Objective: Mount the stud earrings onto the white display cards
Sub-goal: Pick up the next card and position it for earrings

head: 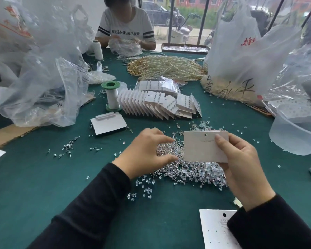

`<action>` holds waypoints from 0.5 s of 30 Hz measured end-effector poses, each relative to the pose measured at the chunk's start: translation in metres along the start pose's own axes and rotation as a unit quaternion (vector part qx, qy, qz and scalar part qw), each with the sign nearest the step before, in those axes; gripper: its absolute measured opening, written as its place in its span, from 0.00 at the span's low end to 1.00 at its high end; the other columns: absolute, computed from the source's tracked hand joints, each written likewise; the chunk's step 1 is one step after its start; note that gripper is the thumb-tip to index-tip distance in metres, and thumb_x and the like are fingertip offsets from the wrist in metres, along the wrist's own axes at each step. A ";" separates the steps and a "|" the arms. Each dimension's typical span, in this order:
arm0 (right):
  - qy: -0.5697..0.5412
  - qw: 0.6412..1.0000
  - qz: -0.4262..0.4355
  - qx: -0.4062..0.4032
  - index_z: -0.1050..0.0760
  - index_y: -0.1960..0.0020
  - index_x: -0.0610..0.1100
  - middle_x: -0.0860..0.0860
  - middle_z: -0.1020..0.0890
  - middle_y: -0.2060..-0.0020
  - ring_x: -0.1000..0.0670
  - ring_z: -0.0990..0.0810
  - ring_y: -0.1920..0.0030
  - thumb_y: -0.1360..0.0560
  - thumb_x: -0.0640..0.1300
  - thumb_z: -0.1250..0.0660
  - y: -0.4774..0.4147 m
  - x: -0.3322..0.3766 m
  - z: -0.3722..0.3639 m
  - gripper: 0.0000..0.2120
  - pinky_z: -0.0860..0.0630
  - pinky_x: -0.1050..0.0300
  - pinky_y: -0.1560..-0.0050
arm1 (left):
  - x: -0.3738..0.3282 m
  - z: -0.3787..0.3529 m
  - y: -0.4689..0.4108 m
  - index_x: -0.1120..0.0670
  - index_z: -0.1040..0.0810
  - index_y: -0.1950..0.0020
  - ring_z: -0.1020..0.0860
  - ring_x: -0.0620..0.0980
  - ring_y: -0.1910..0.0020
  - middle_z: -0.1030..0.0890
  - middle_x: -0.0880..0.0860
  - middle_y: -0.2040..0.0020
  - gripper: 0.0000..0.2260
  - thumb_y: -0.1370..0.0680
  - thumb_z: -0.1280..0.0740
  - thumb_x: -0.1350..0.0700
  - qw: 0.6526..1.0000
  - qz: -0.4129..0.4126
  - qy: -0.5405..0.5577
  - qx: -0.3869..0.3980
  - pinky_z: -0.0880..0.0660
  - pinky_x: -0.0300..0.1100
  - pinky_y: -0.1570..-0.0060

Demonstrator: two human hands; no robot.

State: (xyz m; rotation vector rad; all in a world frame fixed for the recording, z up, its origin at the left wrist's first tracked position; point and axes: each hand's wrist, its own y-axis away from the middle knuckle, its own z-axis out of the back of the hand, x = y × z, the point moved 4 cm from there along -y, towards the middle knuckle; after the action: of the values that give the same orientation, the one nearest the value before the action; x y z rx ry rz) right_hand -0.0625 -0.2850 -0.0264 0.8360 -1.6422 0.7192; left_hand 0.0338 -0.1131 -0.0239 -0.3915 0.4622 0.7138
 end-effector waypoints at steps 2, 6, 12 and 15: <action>-0.003 1.000 0.000 -0.007 0.22 0.59 0.44 0.56 0.18 0.69 0.60 0.21 0.67 0.24 0.38 0.37 0.000 0.000 0.000 0.08 0.24 0.66 0.67 | -0.009 -0.017 -0.003 0.50 0.25 0.38 0.31 0.46 0.44 0.25 0.49 0.45 0.24 0.30 0.32 0.40 0.998 -0.021 -0.062 0.015 0.34 0.42 0.40; -0.001 1.000 -0.004 -0.009 0.21 0.59 0.43 0.55 0.17 0.68 0.59 0.21 0.67 0.24 0.39 0.37 0.000 0.001 0.001 0.07 0.24 0.67 0.67 | -0.012 -0.025 -0.007 0.49 0.21 0.45 0.31 0.47 0.45 0.25 0.48 0.48 0.17 0.29 0.32 0.42 0.996 -0.026 -0.088 0.005 0.35 0.45 0.40; 0.014 1.000 -0.018 0.005 0.21 0.58 0.42 0.55 0.18 0.68 0.60 0.22 0.67 0.25 0.39 0.36 0.002 -0.003 -0.002 0.06 0.26 0.67 0.67 | -0.014 -0.025 -0.008 0.53 0.19 0.54 0.28 0.49 0.48 0.23 0.50 0.51 0.07 0.29 0.30 0.52 0.998 -0.039 -0.045 -0.035 0.33 0.44 0.44; 0.017 1.000 -0.023 0.014 0.21 0.56 0.41 0.54 0.17 0.67 0.59 0.22 0.66 0.24 0.39 0.36 0.003 -0.004 -0.004 0.06 0.25 0.67 0.66 | -0.014 -0.025 -0.009 0.55 0.18 0.55 0.28 0.47 0.49 0.22 0.50 0.52 0.05 0.29 0.31 0.57 0.999 -0.032 -0.014 -0.039 0.33 0.41 0.45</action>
State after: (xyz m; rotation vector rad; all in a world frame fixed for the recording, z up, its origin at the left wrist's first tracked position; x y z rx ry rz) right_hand -0.0623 -0.2794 -0.0294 0.8736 -1.5816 0.7216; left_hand 0.0235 -0.1391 -0.0359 -0.4677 0.3946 0.6754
